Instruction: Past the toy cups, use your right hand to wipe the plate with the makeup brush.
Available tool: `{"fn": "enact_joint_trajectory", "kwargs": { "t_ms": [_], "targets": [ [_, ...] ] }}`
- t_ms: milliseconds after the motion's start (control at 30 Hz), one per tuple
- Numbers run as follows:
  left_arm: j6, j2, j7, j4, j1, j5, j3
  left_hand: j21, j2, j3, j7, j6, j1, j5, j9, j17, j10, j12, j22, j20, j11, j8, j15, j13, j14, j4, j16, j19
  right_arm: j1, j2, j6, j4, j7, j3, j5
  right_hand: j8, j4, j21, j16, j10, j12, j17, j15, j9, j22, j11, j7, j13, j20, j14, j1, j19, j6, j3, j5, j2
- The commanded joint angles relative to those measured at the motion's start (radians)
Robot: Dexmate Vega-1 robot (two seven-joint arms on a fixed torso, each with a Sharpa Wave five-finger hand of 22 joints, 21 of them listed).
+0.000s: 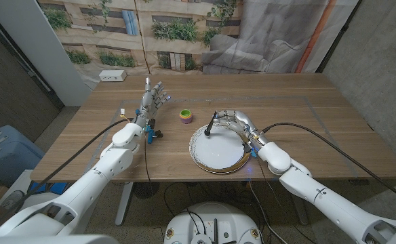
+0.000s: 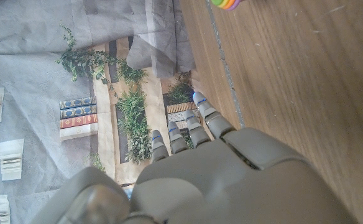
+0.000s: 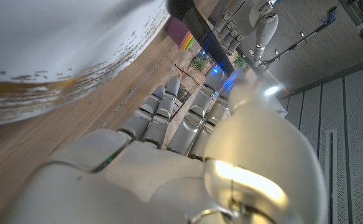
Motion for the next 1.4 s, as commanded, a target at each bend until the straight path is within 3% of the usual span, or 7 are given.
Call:
{"fn": "enact_joint_trajectory", "kwargs": {
  "t_ms": [33, 500, 833, 1400],
  "targets": [
    [0.000, 0.000, 0.000, 0.000, 0.000, 0.000, 0.000, 0.007, 0.015, -0.002, -0.008, -0.002, -0.001, 0.004, 0.002, 0.002, 0.003, 0.007, 0.005, 0.001, -0.008, 0.004, -0.013, 0.003, 0.007, 0.007, 0.003, 0.008, 0.016, -0.030, -0.021, -0.017, 0.021, 0.018, 0.009, 0.009, 0.002, 0.003, -0.004, 0.005, 0.000, 0.005, -0.155, 0.005, 0.004, -0.001, -0.001, 0.003, -0.025, 0.008, 0.001, 0.000, 0.009, -0.004, 0.006, 0.008],
    [0.000, 0.000, 0.000, 0.000, 0.000, 0.000, 0.000, 0.007, 0.014, -0.002, -0.008, -0.003, -0.001, 0.004, 0.002, 0.002, 0.004, 0.007, 0.005, 0.000, -0.008, 0.003, -0.014, 0.003, 0.007, 0.007, 0.003, 0.008, 0.017, -0.113, -0.128, -0.122, 0.013, 0.058, -0.016, 0.009, 0.002, 0.004, -0.006, 0.005, 0.001, 0.004, -0.154, 0.005, 0.004, -0.001, -0.001, 0.005, -0.023, 0.009, -0.001, 0.002, 0.012, -0.004, 0.007, 0.007],
    [0.000, 0.000, 0.000, 0.000, 0.000, 0.000, 0.000, 0.007, 0.014, -0.002, -0.008, -0.003, -0.001, 0.004, 0.002, 0.002, 0.005, 0.008, 0.005, 0.000, -0.008, 0.004, -0.014, 0.003, 0.006, 0.007, 0.003, 0.008, -0.002, -0.156, -0.216, -0.197, -0.041, 0.090, -0.055, 0.009, 0.001, 0.004, -0.005, 0.005, 0.001, 0.005, -0.155, 0.005, 0.004, 0.000, -0.001, 0.006, -0.023, 0.012, 0.001, 0.004, 0.013, -0.003, 0.008, 0.008],
    [0.000, 0.000, 0.000, 0.000, 0.000, 0.000, 0.000, 0.006, 0.014, -0.002, -0.008, -0.003, -0.001, 0.004, 0.002, 0.002, 0.004, 0.007, 0.005, 0.000, -0.007, 0.004, -0.014, 0.003, 0.007, 0.007, 0.003, 0.007, 0.025, -0.212, -0.317, -0.225, -0.150, 0.107, -0.218, 0.009, 0.000, 0.004, -0.004, 0.005, 0.001, 0.005, -0.156, 0.005, 0.004, 0.000, -0.001, 0.007, -0.023, 0.016, 0.001, 0.006, 0.016, -0.003, 0.009, 0.007]
  ]
}}
